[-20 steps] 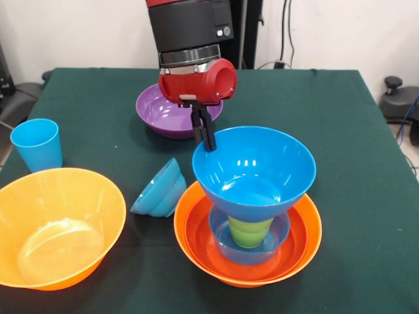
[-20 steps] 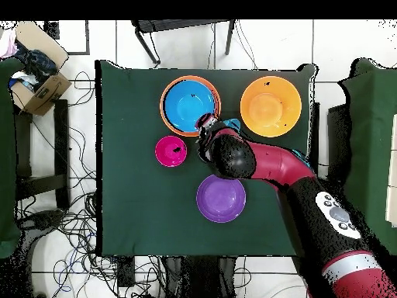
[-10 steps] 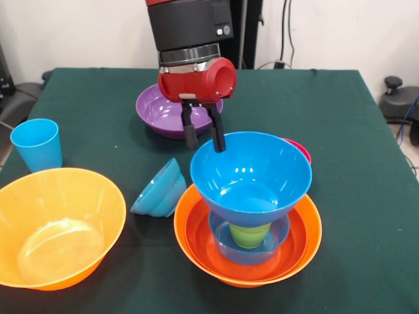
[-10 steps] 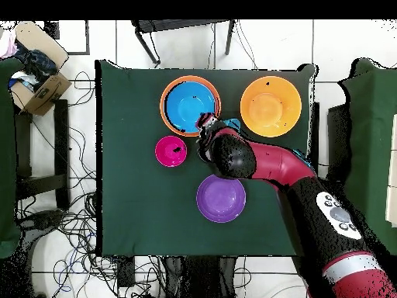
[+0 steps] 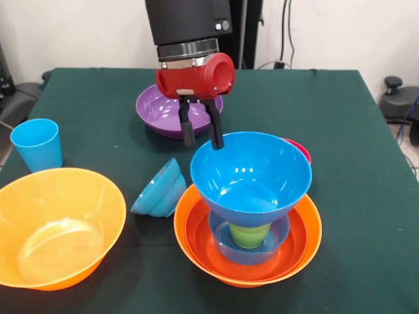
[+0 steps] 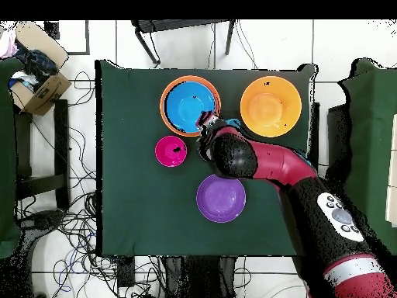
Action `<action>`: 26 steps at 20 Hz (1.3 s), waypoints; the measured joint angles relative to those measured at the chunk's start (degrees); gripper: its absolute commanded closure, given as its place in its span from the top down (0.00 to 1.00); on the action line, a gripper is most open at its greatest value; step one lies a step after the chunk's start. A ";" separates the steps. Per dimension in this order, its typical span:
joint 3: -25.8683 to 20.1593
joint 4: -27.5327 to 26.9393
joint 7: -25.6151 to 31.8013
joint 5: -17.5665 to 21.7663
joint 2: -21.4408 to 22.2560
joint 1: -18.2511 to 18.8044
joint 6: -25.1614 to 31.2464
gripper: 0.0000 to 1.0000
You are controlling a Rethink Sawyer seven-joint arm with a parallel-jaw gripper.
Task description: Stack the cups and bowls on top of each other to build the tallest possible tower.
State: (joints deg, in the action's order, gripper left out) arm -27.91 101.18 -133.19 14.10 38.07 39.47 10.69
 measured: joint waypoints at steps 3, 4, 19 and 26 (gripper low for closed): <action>-0.13 0.00 0.00 0.01 0.52 0.02 0.00 1.00; -0.31 0.02 0.00 0.01 0.76 0.05 0.00 1.00; -2.65 0.17 0.00 -0.59 6.64 1.57 7.08 1.00; -2.66 -2.54 0.00 -0.82 9.31 1.41 16.03 1.00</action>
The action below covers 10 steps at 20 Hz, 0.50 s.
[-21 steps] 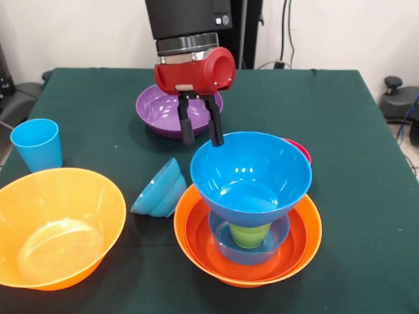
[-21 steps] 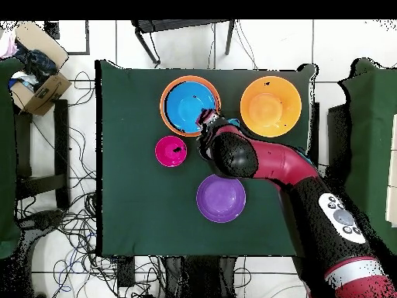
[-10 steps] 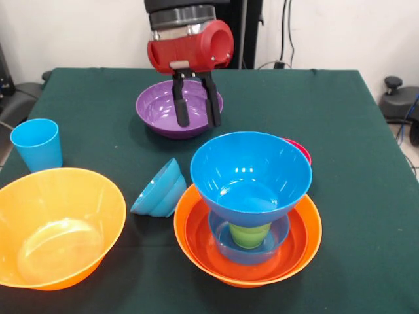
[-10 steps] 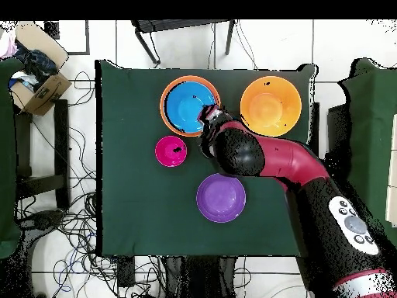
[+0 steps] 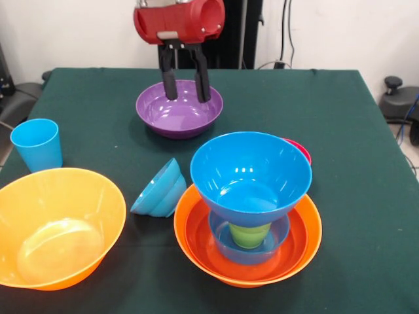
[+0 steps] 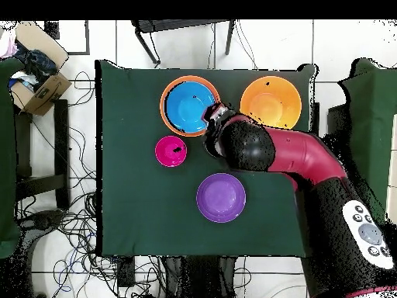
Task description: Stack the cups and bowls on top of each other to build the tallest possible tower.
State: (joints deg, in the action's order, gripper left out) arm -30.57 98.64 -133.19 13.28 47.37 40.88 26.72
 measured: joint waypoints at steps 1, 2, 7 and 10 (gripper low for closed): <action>0.01 -0.26 0.00 0.01 0.05 -0.05 0.44 1.00; 0.00 -1.42 0.00 0.00 0.26 -0.25 2.14 1.00; -0.01 -5.29 0.00 0.01 0.48 -1.23 6.46 1.00; 0.00 -8.49 0.00 0.01 0.45 -2.18 9.36 1.00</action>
State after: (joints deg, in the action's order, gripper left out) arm -30.57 90.15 -133.19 13.30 47.82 38.70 36.08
